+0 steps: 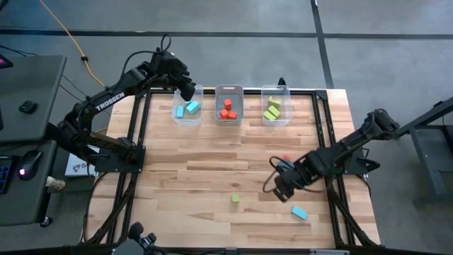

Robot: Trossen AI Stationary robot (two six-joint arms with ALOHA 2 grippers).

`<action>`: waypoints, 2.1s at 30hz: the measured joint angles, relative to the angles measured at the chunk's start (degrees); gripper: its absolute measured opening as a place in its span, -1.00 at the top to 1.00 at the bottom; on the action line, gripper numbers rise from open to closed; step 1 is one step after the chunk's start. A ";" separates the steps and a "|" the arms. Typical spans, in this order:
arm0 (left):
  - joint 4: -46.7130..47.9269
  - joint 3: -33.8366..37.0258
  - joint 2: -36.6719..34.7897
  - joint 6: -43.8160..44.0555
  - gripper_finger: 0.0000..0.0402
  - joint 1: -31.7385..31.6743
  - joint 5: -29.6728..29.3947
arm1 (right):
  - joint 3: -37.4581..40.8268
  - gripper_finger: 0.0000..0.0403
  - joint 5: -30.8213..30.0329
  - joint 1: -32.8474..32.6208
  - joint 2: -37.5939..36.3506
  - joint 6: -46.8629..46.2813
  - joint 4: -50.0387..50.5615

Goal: Sort & place blocks by color
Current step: Put the small orange rectangular block into the gray bin

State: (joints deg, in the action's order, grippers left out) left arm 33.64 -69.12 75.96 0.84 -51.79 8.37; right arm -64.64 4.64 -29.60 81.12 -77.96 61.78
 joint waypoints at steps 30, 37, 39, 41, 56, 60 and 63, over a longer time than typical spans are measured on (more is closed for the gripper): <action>-0.01 0.00 0.00 6.00 0.41 12.78 0.00 | 0.02 -0.12 -17.84 2.28 0.00 -36.51 9.17; 1.84 0.00 0.00 3.45 0.41 12.96 -0.05 | 0.02 -0.12 -14.58 9.51 0.00 -40.27 7.47; 2.20 0.00 0.00 3.45 0.41 12.96 -0.09 | 0.02 -0.12 -14.52 10.72 0.00 -42.37 8.31; 2.49 0.00 0.00 3.43 0.41 12.96 -0.10 | 0.02 -0.12 -14.97 11.82 0.48 -45.19 9.66; 3.95 0.00 0.00 -2.54 0.41 12.96 -0.21 | 0.02 -0.12 -13.89 18.17 9.86 -47.09 11.48; 4.66 0.00 0.00 -3.62 0.41 12.96 -0.21 | 2.83 -0.12 -11.89 18.86 11.91 -46.98 8.38; 5.34 0.00 0.00 -3.70 0.41 12.96 -0.18 | 8.04 -0.12 -10.47 19.15 11.17 -47.43 0.35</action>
State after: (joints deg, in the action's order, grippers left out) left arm 38.98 -69.12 75.96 -2.86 -38.83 8.19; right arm -56.61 -5.82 -10.46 92.29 -125.40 62.13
